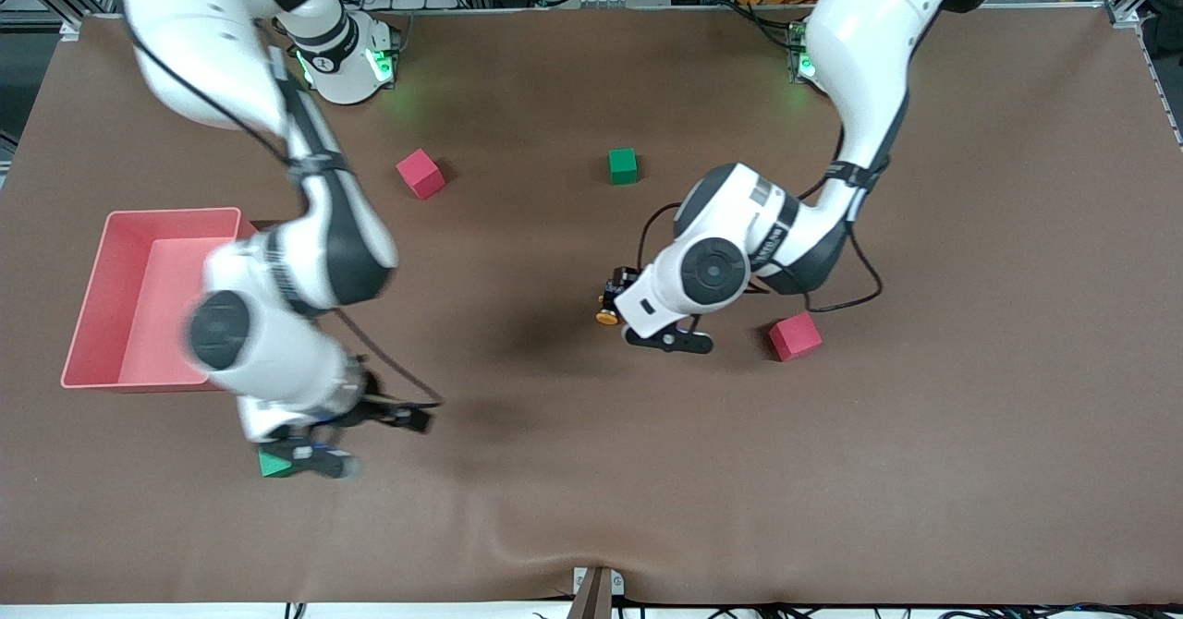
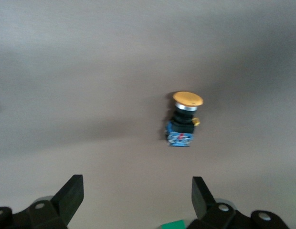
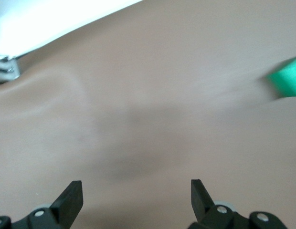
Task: Place and upright button with both arms
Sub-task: 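Grasp the button with the left gripper while the right gripper withdraws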
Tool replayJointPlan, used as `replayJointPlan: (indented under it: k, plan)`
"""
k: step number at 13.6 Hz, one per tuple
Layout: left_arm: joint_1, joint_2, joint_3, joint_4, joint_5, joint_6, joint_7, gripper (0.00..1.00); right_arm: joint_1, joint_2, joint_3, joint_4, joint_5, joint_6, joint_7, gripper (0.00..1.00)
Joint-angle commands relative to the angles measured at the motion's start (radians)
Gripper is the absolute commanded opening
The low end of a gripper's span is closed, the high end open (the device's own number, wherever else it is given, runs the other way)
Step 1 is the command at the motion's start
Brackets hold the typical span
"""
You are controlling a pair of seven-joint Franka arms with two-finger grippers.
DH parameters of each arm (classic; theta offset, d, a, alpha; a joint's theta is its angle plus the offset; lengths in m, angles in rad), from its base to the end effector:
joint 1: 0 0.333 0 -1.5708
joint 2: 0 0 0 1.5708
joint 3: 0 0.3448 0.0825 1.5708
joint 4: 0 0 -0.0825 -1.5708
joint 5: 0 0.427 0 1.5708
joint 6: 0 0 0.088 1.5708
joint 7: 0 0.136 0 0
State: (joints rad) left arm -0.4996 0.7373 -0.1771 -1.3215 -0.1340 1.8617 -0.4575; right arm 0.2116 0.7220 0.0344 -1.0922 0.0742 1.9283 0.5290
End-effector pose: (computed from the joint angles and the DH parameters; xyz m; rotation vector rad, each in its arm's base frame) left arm 0.6079 -0.4722 0.2639 2.9952 -0.2014 -0.4386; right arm 0.8025 0.2002 0.3900 -2.9730 0.4720 -0.1068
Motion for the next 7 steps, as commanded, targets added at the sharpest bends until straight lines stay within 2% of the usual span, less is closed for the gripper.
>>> replayJointPlan:
  k: [1,3,5,7]
  plan:
    - [-0.066,0.076,0.015,0.079,-0.01,0.002,-0.062,1.0,-0.113,-0.108,0.03,-0.031,-0.007,-0.118,-0.117,1.0]
    - [-0.071,0.099,0.007,0.082,-0.01,0.014,-0.047,1.0,-0.179,-0.169,0.032,-0.031,-0.007,-0.196,-0.185,1.0]
    - [-0.102,0.149,-0.001,0.12,-0.012,0.059,-0.038,1.0,-0.193,-0.248,0.022,-0.043,-0.016,-0.28,-0.211,1.0]
    - [-0.102,0.171,0.002,0.125,-0.012,0.062,-0.003,1.0,-0.196,-0.368,0.021,-0.147,-0.056,-0.299,-0.201,1.0]
